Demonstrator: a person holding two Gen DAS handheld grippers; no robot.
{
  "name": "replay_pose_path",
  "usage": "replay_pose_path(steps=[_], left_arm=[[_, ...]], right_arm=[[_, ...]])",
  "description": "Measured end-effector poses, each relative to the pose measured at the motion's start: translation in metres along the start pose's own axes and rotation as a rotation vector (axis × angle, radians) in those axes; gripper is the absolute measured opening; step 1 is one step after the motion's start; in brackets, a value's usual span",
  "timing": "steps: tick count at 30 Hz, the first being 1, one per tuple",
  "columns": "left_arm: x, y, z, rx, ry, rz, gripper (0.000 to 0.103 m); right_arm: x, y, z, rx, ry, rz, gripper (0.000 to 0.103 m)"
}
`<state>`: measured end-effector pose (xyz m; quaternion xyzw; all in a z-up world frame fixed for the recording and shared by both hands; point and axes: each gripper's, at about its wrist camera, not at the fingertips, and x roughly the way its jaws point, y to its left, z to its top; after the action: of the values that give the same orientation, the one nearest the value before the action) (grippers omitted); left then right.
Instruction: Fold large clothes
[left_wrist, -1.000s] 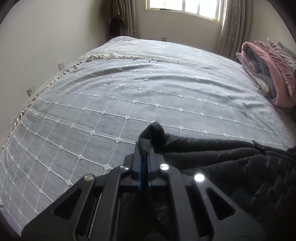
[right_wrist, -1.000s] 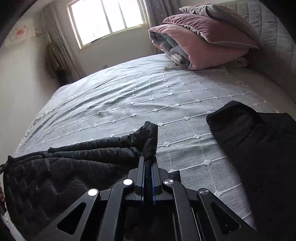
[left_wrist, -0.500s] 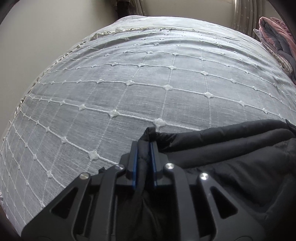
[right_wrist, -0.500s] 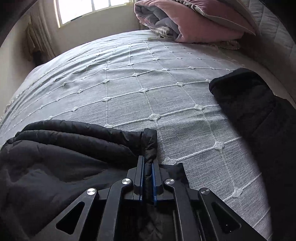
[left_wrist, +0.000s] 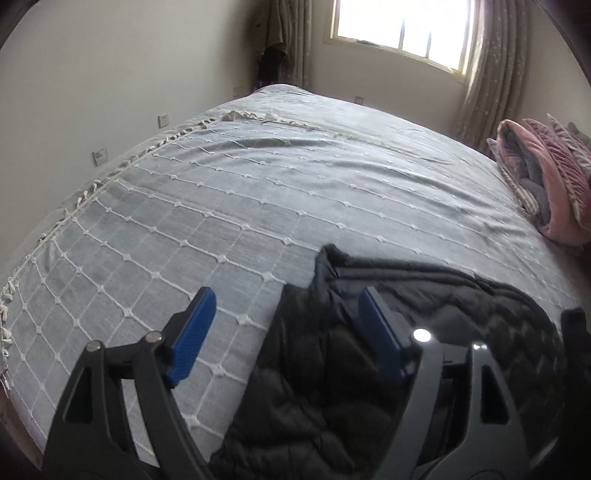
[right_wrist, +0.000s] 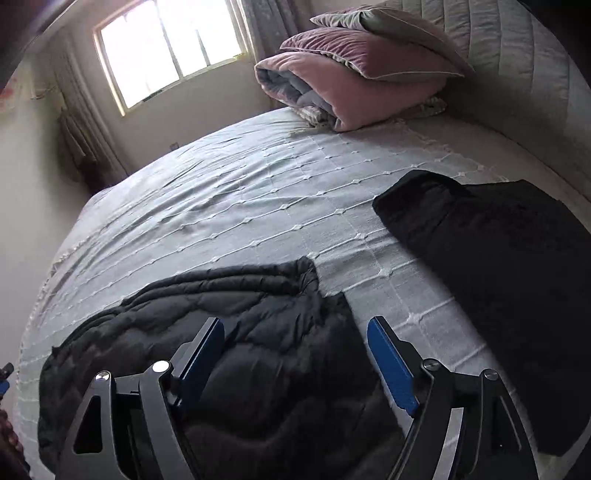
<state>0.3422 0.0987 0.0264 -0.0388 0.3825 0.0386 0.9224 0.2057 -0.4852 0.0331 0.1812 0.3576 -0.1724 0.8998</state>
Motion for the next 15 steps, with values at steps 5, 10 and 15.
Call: replay_pose_path(steps=[5,10,15], left_arm=[[-0.021,-0.014,-0.045,-0.005,0.049,-0.127,0.081],[0.018,-0.007,-0.074,0.005,0.15,0.01,0.081],[0.066,0.01,-0.099,-0.037,0.245,0.052,0.082]], right_arm=[[-0.029,0.032,-0.047,-0.065,0.094,0.103,0.084],[-0.02,0.038,-0.078,-0.056,0.129,0.104,0.084],[0.028,0.037,-0.114,-0.114,0.2,0.018,0.093]])
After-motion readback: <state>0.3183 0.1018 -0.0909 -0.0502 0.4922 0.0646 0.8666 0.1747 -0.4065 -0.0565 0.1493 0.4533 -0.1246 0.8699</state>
